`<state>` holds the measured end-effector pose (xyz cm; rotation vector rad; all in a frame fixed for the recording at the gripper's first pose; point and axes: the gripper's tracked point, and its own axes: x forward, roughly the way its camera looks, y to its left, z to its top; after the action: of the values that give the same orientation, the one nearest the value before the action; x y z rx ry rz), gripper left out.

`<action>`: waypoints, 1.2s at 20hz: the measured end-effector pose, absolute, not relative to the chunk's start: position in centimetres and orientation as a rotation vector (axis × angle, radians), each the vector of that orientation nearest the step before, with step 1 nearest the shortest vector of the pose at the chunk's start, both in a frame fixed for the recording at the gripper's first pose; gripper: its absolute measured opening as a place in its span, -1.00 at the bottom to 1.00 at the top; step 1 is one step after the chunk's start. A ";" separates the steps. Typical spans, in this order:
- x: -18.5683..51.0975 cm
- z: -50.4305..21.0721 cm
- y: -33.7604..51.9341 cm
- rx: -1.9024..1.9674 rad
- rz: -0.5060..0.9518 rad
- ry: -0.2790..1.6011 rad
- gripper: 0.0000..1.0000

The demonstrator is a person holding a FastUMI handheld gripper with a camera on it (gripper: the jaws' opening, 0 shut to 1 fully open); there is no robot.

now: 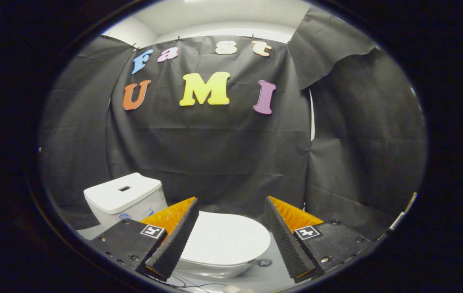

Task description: Open the toilet lid.

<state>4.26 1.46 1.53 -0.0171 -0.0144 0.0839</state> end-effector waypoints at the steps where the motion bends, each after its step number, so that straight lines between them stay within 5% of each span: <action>1: 5.0 1.6 1.2 -0.005 0.092 -0.006 1.00; 24: 15.8 -19.6 -9.6 0.649 0.063 0.539 0.97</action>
<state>15.82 -9.60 -19.62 0.6485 0.5391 0.0631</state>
